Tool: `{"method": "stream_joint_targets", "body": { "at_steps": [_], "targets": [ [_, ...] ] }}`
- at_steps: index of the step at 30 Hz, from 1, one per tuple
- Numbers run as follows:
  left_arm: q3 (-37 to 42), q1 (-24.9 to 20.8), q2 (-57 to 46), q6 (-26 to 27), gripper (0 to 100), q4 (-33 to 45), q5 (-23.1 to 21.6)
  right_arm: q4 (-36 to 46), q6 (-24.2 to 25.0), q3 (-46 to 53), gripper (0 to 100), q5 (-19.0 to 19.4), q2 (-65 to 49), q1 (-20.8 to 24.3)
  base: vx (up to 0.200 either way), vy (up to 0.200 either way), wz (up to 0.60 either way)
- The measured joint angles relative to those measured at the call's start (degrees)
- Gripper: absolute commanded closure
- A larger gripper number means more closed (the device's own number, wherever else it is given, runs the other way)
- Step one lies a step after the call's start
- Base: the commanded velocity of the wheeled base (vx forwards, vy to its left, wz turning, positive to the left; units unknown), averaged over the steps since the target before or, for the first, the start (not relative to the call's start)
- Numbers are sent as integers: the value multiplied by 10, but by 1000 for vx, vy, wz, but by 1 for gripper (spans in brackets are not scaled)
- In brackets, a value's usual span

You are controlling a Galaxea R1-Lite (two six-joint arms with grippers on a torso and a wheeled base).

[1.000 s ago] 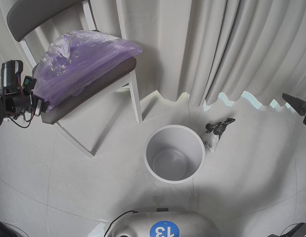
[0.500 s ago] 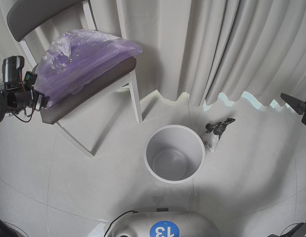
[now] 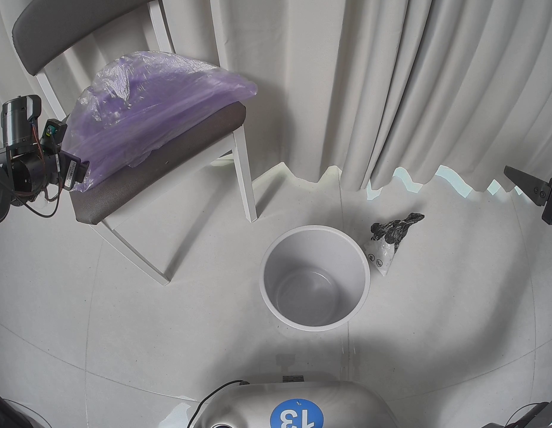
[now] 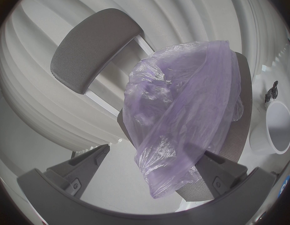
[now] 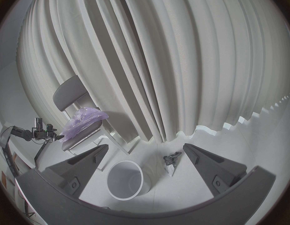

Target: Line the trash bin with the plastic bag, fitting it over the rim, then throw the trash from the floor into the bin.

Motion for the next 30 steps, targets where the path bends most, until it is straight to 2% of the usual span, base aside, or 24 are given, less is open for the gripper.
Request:
{"method": "stream_joint_targets", "body": {
  "at_steps": [4,5,13,24,27,30],
  "targets": [
    [2,0,0,0,0,1,0,0,0,1,0,0,3,1,0,0,0],
    [3,0,0,0,100,1,-1,0,0,1,0,0,4,1,0,0,0],
    [2,4,10,-6,100,0,-7,-5,0,1,0,0,12,8,0,0,0],
    [5,0,10,-20,100,1,-21,-77,-2,32,0,-10,24,64,0,0,0],
    [5,-9,7,-38,100,1,-24,-135,-2,46,0,-32,33,83,0,0,0],
    [2,-27,0,-63,100,1,-26,-183,-4,63,0,-87,48,116,0,0,0]
  ]
}}
